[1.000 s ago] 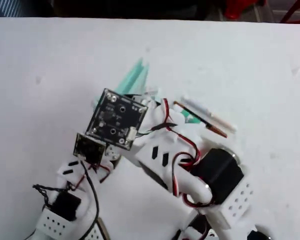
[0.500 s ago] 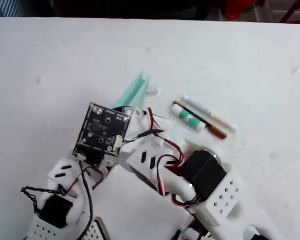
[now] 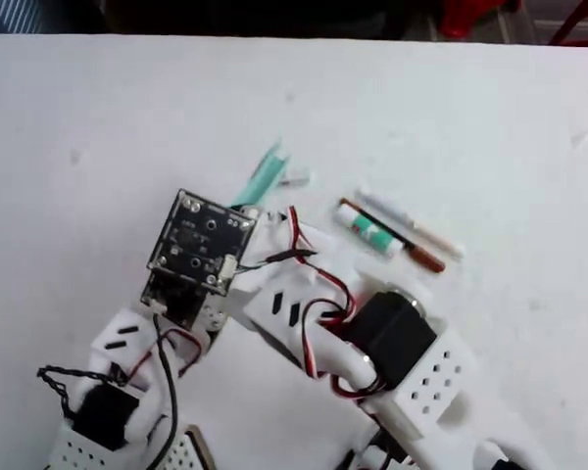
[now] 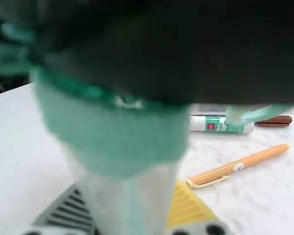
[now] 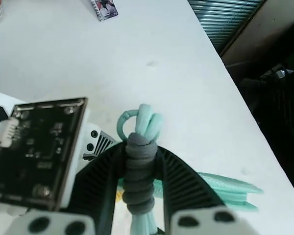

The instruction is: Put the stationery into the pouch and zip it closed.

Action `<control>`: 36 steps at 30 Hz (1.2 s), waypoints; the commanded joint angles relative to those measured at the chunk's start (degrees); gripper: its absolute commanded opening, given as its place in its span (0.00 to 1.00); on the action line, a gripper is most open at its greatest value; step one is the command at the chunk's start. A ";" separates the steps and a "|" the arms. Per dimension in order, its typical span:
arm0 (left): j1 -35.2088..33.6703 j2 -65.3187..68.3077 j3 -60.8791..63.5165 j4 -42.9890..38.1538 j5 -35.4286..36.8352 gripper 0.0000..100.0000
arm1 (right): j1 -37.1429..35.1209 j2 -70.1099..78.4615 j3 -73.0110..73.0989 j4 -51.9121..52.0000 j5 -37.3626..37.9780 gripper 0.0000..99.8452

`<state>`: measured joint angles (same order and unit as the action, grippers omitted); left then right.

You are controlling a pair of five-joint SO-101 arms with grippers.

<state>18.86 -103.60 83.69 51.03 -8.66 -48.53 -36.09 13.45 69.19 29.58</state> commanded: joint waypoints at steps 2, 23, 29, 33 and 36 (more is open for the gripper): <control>1.19 -0.48 -2.99 -0.35 -0.79 0.02 | 6.20 0.84 0.88 -4.79 -0.88 0.02; 1.27 -0.48 -4.31 -0.62 -0.79 0.02 | 16.57 1.36 1.23 -11.38 -7.30 0.02; 1.19 -0.48 -8.97 1.49 1.67 0.09 | 14.73 1.36 1.32 -10.95 -7.56 0.02; 0.84 -0.48 -12.84 7.12 12.31 0.34 | 11.65 1.36 1.32 -9.89 -7.30 0.02; 0.75 -0.48 -14.51 9.32 12.92 0.37 | 9.80 1.36 1.32 -9.89 -7.30 0.02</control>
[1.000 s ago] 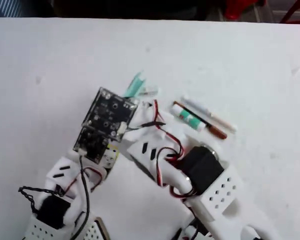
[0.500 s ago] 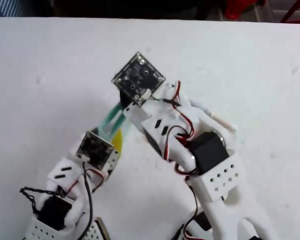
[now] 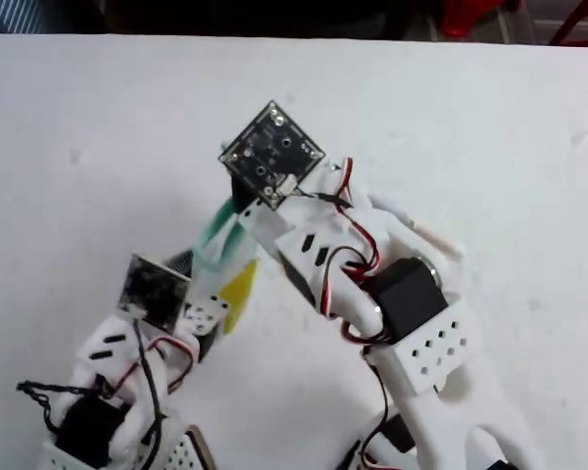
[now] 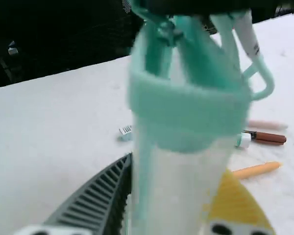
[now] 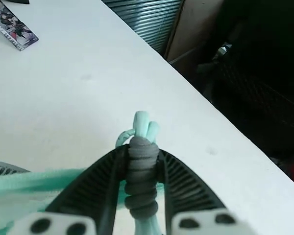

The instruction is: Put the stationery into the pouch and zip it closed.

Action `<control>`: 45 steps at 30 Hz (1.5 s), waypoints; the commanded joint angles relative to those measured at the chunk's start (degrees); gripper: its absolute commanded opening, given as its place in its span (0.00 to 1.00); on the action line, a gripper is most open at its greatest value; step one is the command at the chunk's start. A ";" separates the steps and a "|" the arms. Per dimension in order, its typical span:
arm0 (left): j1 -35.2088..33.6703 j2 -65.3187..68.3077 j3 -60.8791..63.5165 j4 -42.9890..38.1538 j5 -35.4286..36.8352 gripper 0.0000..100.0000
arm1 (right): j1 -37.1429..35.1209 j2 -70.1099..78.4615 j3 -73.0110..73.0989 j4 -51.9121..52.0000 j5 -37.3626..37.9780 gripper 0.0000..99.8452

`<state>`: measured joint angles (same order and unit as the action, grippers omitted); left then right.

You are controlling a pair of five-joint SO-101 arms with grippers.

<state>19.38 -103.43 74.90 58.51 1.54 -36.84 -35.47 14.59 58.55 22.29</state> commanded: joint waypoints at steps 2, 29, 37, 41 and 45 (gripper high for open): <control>0.48 -0.66 -5.63 1.67 -1.23 0.32 | -2.51 0.75 0.18 0.75 0.00 0.02; 0.66 -0.66 -8.88 5.27 -5.36 0.02 | 2.95 0.75 2.37 -3.56 -0.35 0.02; 0.66 -0.66 -9.14 5.27 -5.36 0.02 | 7.78 0.75 2.29 -4.18 -0.09 0.02; 0.66 -0.66 -8.97 5.27 -5.36 0.02 | 9.63 0.75 2.29 -5.67 -0.18 0.02; 0.66 -0.66 -8.97 5.27 -5.36 0.02 | 10.59 0.57 2.11 -6.64 -0.44 0.02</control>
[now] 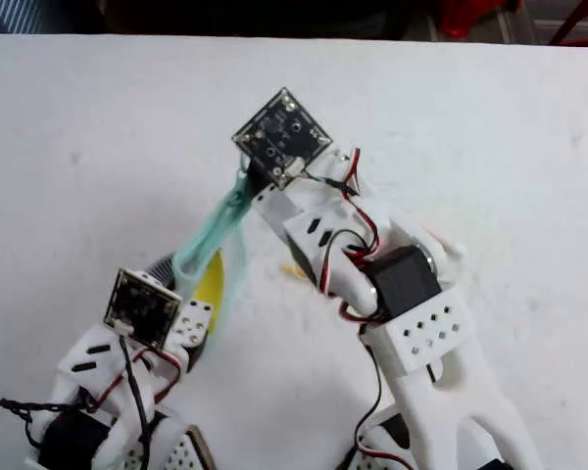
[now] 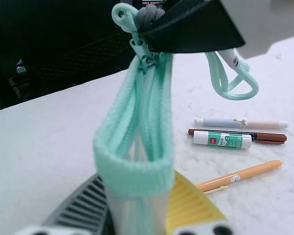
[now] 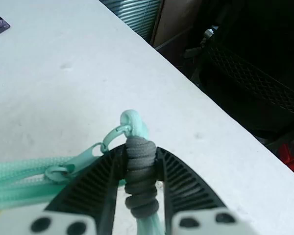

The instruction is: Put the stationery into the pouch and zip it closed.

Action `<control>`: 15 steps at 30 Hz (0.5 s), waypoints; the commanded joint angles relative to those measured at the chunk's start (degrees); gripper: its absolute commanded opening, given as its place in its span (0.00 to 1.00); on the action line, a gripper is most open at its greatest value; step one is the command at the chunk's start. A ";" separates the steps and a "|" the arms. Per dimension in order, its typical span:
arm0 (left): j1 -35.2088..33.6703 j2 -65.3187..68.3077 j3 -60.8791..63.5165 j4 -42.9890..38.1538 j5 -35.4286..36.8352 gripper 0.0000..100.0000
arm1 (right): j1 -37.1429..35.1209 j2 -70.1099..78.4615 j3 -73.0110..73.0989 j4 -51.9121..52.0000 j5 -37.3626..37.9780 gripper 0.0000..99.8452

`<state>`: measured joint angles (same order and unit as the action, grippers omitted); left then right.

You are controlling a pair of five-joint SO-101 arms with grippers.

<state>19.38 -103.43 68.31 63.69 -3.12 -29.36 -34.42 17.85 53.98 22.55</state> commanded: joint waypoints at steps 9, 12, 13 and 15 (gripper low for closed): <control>0.66 -0.66 -2.37 0.09 -0.70 0.02 | 3.47 -0.31 -3.43 -2.33 -0.70 0.02; 0.66 -0.66 -2.37 0.09 -0.70 0.02 | 3.56 -0.31 -3.52 -2.33 -0.70 0.02; 0.66 -0.66 -2.37 0.09 -0.70 0.02 | 4.00 -0.22 -3.52 -2.33 -0.70 0.02; 0.66 -0.66 -2.37 0.09 -0.70 0.02 | 5.14 -0.22 -3.52 -2.86 -0.79 0.02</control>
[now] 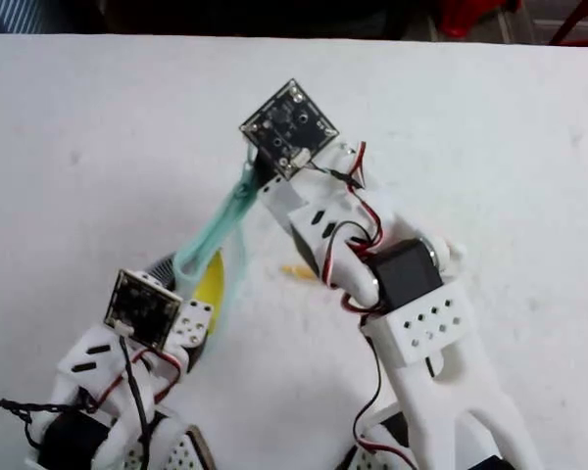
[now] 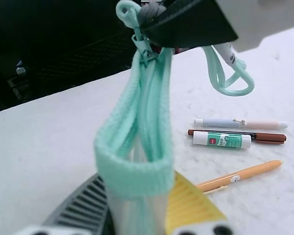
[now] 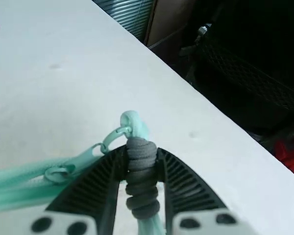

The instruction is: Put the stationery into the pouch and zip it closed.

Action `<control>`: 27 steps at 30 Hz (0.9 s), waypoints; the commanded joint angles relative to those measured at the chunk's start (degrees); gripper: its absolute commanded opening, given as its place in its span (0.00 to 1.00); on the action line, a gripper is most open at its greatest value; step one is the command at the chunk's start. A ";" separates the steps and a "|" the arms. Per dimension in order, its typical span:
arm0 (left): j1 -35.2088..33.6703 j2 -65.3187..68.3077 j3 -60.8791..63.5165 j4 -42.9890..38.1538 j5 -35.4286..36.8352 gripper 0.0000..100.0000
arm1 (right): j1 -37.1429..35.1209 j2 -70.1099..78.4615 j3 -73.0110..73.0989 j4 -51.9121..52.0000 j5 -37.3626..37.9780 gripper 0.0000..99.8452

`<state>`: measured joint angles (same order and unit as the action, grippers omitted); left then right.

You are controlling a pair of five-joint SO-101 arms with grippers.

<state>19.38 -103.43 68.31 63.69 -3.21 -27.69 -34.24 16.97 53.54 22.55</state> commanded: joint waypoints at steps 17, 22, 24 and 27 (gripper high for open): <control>0.48 -0.66 -1.49 -1.41 -0.53 0.02 | -5.14 -3.91 -2.29 2.07 -0.26 0.26; 0.22 -0.66 2.29 -4.84 -0.62 0.02 | -8.13 -10.86 -2.64 6.29 2.37 0.35; 0.13 -0.66 3.16 -5.71 -0.62 0.02 | -7.87 -14.20 -2.64 6.99 2.81 0.31; -0.75 -0.66 4.57 -7.30 -0.62 0.02 | -5.23 -16.92 -3.34 8.75 2.99 0.27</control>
<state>19.38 -104.57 72.09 59.56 -3.30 -34.99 -48.04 16.62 60.92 24.66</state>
